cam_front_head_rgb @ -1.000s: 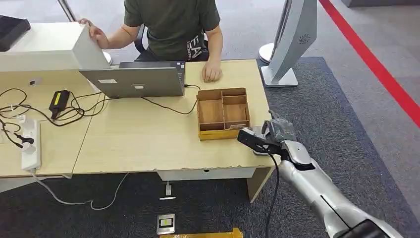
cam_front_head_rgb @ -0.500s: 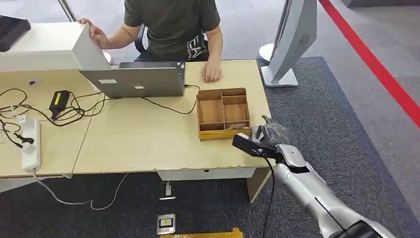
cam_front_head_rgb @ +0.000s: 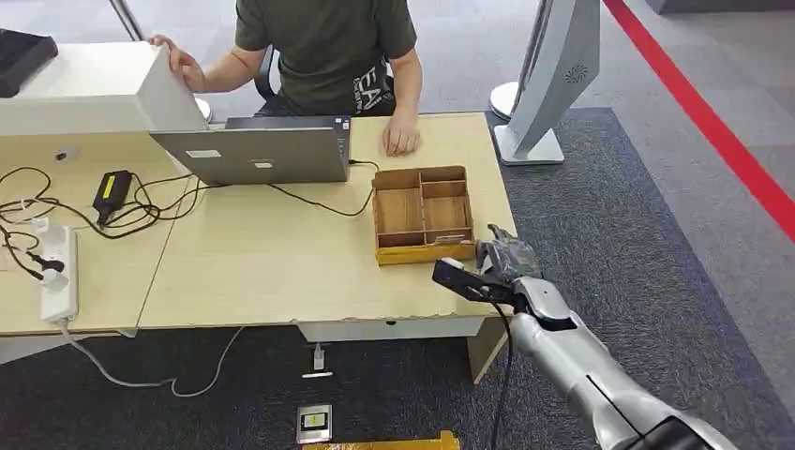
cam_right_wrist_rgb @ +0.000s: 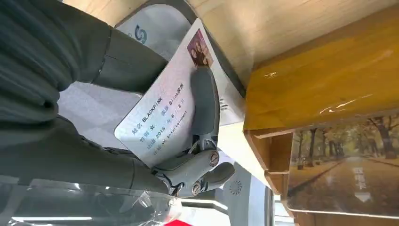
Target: Pass the card to the sensor for recognition and then transmit it.
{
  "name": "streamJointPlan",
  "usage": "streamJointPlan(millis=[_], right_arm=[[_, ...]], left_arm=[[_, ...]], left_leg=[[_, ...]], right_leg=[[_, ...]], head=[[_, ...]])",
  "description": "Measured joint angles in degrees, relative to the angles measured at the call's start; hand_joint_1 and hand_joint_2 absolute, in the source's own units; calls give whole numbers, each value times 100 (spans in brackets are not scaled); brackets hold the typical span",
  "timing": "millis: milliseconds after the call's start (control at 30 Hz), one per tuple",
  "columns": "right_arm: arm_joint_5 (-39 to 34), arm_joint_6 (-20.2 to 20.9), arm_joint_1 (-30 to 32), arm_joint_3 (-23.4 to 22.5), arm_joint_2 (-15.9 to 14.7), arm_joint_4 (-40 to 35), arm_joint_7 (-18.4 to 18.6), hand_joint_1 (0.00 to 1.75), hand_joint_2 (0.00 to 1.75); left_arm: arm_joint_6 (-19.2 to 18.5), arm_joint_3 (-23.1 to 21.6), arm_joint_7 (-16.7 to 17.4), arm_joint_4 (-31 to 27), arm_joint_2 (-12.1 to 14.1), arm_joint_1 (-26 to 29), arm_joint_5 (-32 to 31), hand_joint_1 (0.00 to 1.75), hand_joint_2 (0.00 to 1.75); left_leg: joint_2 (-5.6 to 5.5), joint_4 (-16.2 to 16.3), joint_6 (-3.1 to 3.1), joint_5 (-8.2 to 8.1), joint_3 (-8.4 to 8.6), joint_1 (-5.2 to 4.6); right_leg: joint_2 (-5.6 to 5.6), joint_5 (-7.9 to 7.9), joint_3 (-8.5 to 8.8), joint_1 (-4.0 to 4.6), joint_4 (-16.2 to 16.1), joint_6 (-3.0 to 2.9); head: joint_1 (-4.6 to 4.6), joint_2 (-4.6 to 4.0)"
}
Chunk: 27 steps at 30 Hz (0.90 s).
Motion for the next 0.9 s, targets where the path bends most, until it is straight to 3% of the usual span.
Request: streamJointPlan(millis=[133, 267, 467, 567, 733, 900], right_arm=[[162, 70, -191, 0, -39, 13, 162, 175, 175], [293, 403, -388, -13, -201, -431, 481, 175, 175], [566, 1364, -818, -107, -503, -1607, 1021, 175, 175], [706, 1650, -979, -155, -627, -2235, 1167, 175, 175], [870, 1912, -1142, -140, -665, -3005, 1213, 175, 175], [852, 1797, -1318, -33, -413, -3169, 1091, 175, 175]], left_arm=[[-11, 9, 18, 0, -11, 2, -7, 0, 0], [-11, 7, 109, 0, -13, 8, -31, 0, 0], [-48, 2, 260, 0, -13, 12, -120, 0, 0], [-44, -11, 411, 0, -13, 12, -168, 0, 0], [13, -20, 409, 0, -7, 0, -218, 0, 0], [-92, -55, 157, 0, 13, -12, -308, 0, 0]], left_leg=[[0, 1, 0, 0, 0, 0], [1, 2, 1, 1, 0, -1], [2, 3, 0, 2, 3, -1], [0, 3, 0, 2, 3, 0], [2, 2, 0, 2, 3, 0], [1, -1, -5, 6, 1, 2]], right_leg=[[0, 0, 0, 0, 0, 0], [0, 2, 0, -1, 1, -1], [0, 3, -1, -1, 3, -2], [0, 3, 0, 0, 3, -3], [0, 3, 0, 0, 4, -3], [0, 3, 0, 2, 8, -3]], head=[[2, 0], [2, 0], [0, 0], [2, 0], [2, 0], [0, 0]])
